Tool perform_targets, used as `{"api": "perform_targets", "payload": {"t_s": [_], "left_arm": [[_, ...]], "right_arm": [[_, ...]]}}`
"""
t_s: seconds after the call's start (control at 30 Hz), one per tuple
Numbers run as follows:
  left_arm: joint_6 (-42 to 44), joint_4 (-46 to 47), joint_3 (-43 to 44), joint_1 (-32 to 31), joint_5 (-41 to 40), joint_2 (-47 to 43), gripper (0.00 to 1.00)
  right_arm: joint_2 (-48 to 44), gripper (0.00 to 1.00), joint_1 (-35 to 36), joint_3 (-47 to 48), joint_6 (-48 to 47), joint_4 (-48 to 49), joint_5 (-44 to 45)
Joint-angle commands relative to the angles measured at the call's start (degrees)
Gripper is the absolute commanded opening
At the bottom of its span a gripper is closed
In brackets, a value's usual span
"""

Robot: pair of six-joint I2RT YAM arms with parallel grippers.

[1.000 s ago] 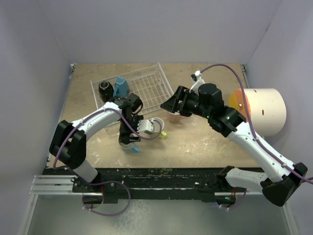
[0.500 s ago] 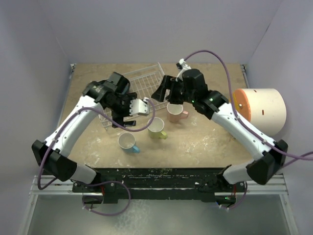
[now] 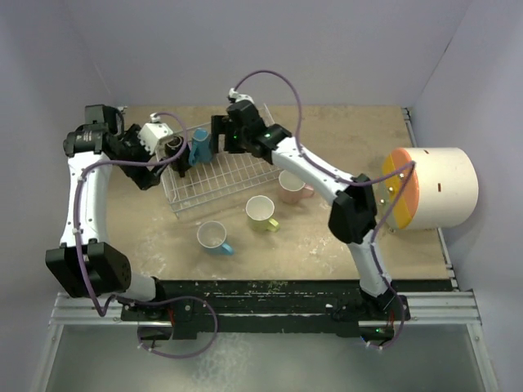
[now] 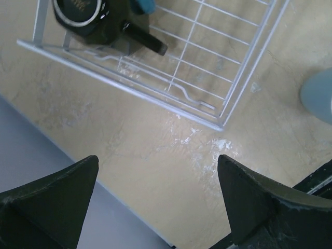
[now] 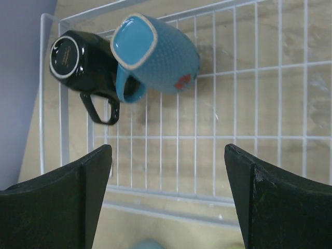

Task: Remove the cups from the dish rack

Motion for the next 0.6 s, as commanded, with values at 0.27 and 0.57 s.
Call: {"api": "perform_targets", "payload": {"t_s": [0.27,0.57], "left_arm": [[-4.7,4.1,-7.6,6.9,6.2,-4.5,0.99],[-4.4,4.1,-11.1,7.6,6.4,-7.1,0.99]], "right_arm": [[19.2,0.89,5.0,24.3,-1.3,-3.1,14.2],[19.3,0.88,7.2,24.3,-2.7,2.3,16.1]]}}
